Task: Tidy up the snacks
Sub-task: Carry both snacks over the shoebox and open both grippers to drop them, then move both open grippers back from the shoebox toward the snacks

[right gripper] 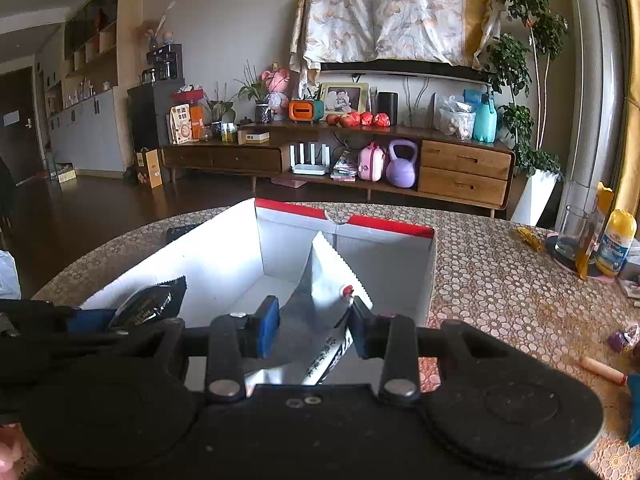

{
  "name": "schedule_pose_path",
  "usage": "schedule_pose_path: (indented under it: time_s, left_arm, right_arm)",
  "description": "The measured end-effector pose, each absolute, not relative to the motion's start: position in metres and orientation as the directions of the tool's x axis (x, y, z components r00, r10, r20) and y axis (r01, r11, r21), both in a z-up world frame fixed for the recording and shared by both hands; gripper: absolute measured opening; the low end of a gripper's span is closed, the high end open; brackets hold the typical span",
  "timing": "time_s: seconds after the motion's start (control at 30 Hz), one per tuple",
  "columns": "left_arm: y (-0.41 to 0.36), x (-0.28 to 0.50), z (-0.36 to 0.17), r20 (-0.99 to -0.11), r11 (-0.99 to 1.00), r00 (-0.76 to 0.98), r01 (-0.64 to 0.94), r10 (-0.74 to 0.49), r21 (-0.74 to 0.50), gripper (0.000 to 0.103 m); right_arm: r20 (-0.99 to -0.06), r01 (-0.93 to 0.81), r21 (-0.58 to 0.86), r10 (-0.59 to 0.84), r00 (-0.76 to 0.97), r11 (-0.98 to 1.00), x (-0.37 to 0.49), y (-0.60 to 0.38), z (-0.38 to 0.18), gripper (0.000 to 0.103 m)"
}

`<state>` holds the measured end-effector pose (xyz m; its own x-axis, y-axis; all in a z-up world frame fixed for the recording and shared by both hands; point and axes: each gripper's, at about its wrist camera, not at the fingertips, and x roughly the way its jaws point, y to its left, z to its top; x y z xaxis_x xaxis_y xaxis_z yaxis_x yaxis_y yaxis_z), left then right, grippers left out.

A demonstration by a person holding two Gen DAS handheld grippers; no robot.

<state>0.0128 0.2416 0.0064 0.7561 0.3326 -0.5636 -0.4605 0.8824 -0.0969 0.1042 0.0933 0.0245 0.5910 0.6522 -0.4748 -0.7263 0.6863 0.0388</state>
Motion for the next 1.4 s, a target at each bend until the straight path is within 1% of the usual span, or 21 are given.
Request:
schedule_pose_path:
  time_s: [0.17, 0.23, 0.3, 0.37, 0.4, 0.43, 0.47, 0.57, 0.87, 0.9, 0.93, 1.0, 1.13, 1.17, 1.2, 1.23, 1.4]
  left_arm:
    - [0.240, 0.015, 0.006, -0.572, 0.883, 0.746, -0.463, 0.341, -0.077, 0.038]
    - [0.240, 0.016, 0.006, -0.572, 0.885, 0.747, -0.459, 0.337, -0.078, 0.038]
    - [0.239, 0.017, 0.006, -0.576, 0.886, 0.743, -0.459, 0.341, -0.068, 0.039]
    - [0.239, 0.016, 0.006, -0.578, 0.884, 0.741, -0.463, 0.342, -0.070, 0.039]
    - [0.238, 0.016, 0.006, -0.579, 0.884, 0.740, -0.462, 0.341, -0.070, 0.043]
    - [0.238, 0.016, 0.007, -0.582, 0.883, 0.737, -0.464, 0.344, -0.065, 0.050]
    - [0.237, 0.016, 0.007, -0.581, 0.882, 0.735, -0.467, 0.350, -0.060, 0.052]
    - [0.234, 0.014, 0.010, -0.572, 0.883, 0.744, -0.465, 0.346, -0.071, 0.052]
    - [0.213, 0.013, 0.022, -0.551, 0.895, 0.761, -0.442, 0.343, -0.053, 0.052]
    - [0.210, 0.013, 0.024, -0.549, 0.896, 0.762, -0.441, 0.344, -0.050, 0.055]
    - [0.207, 0.013, 0.025, -0.546, 0.898, 0.763, -0.439, 0.346, -0.045, 0.061]
    - [0.202, 0.013, 0.027, -0.537, 0.899, 0.767, -0.436, 0.350, -0.036, 0.066]
    - [0.191, 0.012, 0.032, -0.525, 0.906, 0.777, -0.423, 0.348, -0.024, 0.066]
    - [0.189, 0.012, 0.033, -0.522, 0.905, 0.777, -0.425, 0.353, -0.019, 0.068]
    - [0.186, 0.012, 0.034, -0.518, 0.904, 0.777, -0.427, 0.358, -0.014, 0.073]
    - [0.184, 0.011, 0.035, -0.513, 0.904, 0.778, -0.427, 0.362, -0.010, 0.075]
    - [0.173, 0.011, 0.040, -0.502, 0.909, 0.786, -0.417, 0.360, -0.002, 0.075]
  right_arm:
    - [-0.475, -0.728, 0.038, 0.653, 0.590, 0.685, 0.107, 0.095, 0.025, 0.038]
    - [-0.476, -0.727, 0.035, 0.651, 0.592, 0.686, 0.108, 0.094, 0.025, 0.044]
    - [-0.471, -0.728, 0.030, 0.652, 0.594, 0.685, 0.106, 0.094, 0.027, 0.057]
    - [-0.465, -0.729, 0.028, 0.655, 0.596, 0.684, 0.107, 0.095, 0.028, 0.061]
    - [-0.463, -0.729, 0.027, 0.654, 0.598, 0.684, 0.106, 0.095, 0.029, 0.061]
    - [-0.463, -0.727, 0.027, 0.653, 0.599, 0.686, 0.106, 0.094, 0.029, 0.061]
    - [-0.463, -0.725, 0.029, 0.652, 0.601, 0.688, 0.106, 0.092, 0.029, 0.061]
    - [-0.455, -0.718, 0.039, 0.652, 0.607, 0.695, 0.107, 0.087, 0.032, 0.061]
    - [-0.416, -0.694, 0.061, 0.650, 0.636, 0.718, 0.099, 0.061, 0.045, 0.061]
    - [-0.412, -0.689, 0.064, 0.648, 0.640, 0.721, 0.099, 0.057, 0.046, 0.061]
    - [-0.410, -0.686, 0.066, 0.646, 0.644, 0.725, 0.098, 0.054, 0.047, 0.061]
    - [-0.406, -0.679, 0.070, 0.643, 0.649, 0.731, 0.097, 0.048, 0.048, 0.061]
    - [-0.400, -0.661, 0.082, 0.632, 0.664, 0.746, 0.097, 0.035, 0.050, 0.061]
    - [-0.397, -0.656, 0.084, 0.629, 0.668, 0.750, 0.096, 0.032, 0.051, 0.062]
    - [-0.394, -0.652, 0.088, 0.627, 0.672, 0.753, 0.096, 0.028, 0.052, 0.063]
    - [-0.391, -0.648, 0.092, 0.626, 0.675, 0.756, 0.095, 0.025, 0.052, 0.064]
    - [-0.376, -0.633, 0.104, 0.620, 0.689, 0.767, 0.089, 0.008, 0.055, 0.064]
